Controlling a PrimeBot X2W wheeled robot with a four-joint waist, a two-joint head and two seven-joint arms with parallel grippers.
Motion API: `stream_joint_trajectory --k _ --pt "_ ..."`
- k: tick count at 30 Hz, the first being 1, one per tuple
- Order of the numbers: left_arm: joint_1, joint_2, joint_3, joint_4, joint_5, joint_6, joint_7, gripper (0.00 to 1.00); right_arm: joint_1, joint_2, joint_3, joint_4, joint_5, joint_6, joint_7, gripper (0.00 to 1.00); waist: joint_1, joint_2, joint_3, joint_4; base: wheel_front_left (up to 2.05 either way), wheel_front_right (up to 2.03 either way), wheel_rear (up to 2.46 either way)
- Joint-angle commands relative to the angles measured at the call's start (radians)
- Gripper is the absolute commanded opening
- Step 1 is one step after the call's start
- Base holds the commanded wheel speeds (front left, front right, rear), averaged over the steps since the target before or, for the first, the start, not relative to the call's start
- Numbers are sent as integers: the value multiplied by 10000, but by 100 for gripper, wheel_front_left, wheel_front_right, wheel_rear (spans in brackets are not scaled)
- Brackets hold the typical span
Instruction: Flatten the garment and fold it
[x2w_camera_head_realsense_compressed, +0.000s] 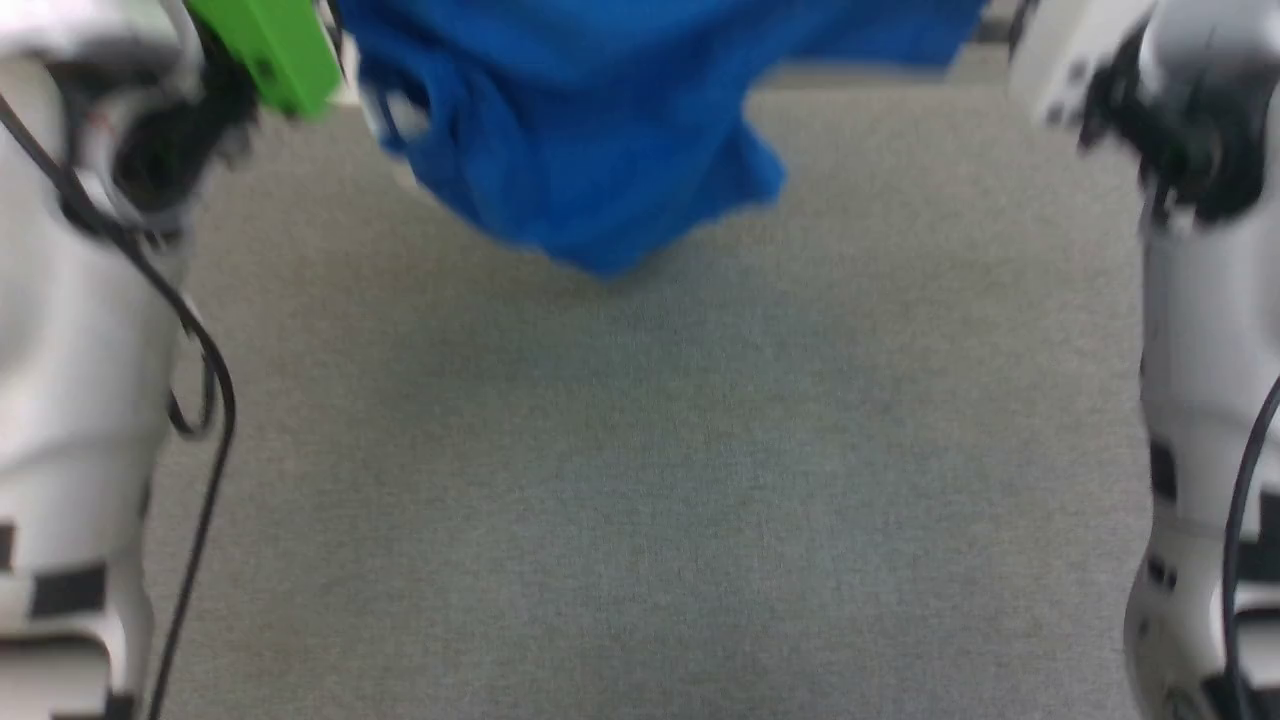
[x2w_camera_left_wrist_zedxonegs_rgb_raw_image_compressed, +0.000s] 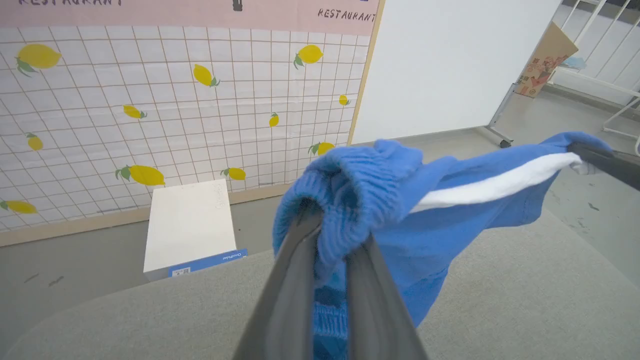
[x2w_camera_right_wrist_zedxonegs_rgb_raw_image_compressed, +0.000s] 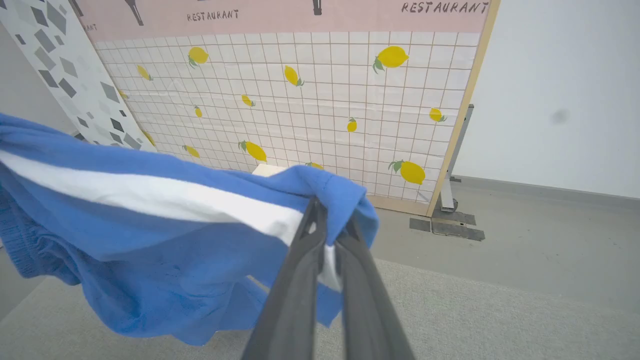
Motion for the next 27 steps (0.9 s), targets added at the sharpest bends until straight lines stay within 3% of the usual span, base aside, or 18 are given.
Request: stream_joint_trajectory --k 1,14,20,27 --pt "-620 58 10 228 239 -139 -234 0 -593 15 -16 255 -179 35 -98 0 0 0 1023 -105 0 0 0" --pt "-3921 -152 -250 2818 1421 -589 -2932 0 -4385 28 -201 3115 -675 35 -2443 0 0 0 3072 -43 0 0 0" --pt "-3783 -243 -637 3760 1322 -703 -3679 0 -4547 29 245 4084 -771 35 -2894 0 0 0 3376 126 0 0 0" --pt "-2584 -393 -1592 4446 783 -748 -4416 0 -3456 29 854 4632 -296 35 -3223 0 0 0 3185 362 0 0 0"
